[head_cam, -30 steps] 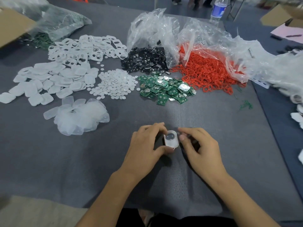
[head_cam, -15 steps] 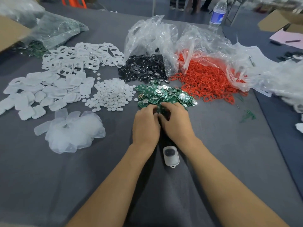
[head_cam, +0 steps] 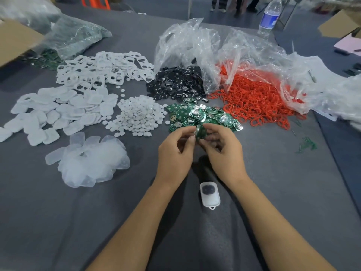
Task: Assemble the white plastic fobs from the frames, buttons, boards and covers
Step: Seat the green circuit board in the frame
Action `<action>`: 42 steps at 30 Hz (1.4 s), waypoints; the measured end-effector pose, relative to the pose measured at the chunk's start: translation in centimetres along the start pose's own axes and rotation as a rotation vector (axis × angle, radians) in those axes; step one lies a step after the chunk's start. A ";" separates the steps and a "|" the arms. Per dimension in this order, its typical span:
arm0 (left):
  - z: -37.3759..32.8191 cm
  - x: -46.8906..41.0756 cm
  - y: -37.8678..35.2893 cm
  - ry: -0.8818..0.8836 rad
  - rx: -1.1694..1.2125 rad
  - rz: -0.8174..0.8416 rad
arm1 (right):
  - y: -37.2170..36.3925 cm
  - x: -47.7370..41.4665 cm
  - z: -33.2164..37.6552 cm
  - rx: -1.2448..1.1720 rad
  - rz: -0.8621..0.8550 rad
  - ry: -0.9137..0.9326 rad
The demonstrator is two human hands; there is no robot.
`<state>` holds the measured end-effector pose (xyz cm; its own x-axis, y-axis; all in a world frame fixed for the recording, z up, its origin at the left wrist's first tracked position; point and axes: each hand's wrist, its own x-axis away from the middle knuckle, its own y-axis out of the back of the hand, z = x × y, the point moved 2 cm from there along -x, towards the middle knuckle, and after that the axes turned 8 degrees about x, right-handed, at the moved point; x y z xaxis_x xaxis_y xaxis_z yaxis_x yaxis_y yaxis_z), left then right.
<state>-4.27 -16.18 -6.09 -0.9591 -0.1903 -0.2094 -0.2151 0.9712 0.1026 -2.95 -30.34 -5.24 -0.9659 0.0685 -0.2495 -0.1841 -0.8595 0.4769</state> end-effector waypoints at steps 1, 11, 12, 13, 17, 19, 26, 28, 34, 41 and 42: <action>-0.3 0.5 0.2 0.046 0.095 0.014 | 0.5 0.4 0.5 -0.091 0.006 -0.022; -3.7 6.6 1.8 0.183 0.426 0.190 | 4.5 6.6 3.2 -0.327 0.094 0.005; -3.9 7.1 1.8 0.174 0.425 0.196 | 4.7 7.1 3.1 -0.332 0.090 0.007; -4.0 7.6 1.9 0.174 0.446 0.194 | 4.9 7.6 3.1 -0.342 0.088 0.005; -4.1 9.2 2.0 0.193 0.569 0.189 | 5.5 9.7 2.4 -0.398 0.037 0.015; -4.2 9.8 2.1 0.178 0.591 0.217 | 5.6 10.6 2.3 -0.382 0.011 0.033; -4.4 11.1 2.2 0.172 0.632 0.296 | 6.1 13.1 2.1 -0.494 0.144 -0.027; -4.4 11.5 2.1 0.186 0.612 0.297 | 6.3 13.6 2.4 -0.537 0.136 -0.060; -2.9 15.3 2.8 0.260 0.503 0.343 | 6.2 16.7 2.5 -0.411 0.095 -0.191; -2.2 16.4 2.9 0.243 0.401 0.369 | 5.4 18.1 1.5 -0.463 0.052 -0.356; -2.2 16.2 3.0 0.251 0.388 0.381 | 5.4 18.0 1.5 -0.436 0.070 -0.347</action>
<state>-20.88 -16.69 -7.06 -0.9799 0.1991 0.0130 0.1897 0.9502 -0.2474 -21.63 -32.95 -5.86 -0.9899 0.1031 0.0972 -0.0964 -0.9928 0.0716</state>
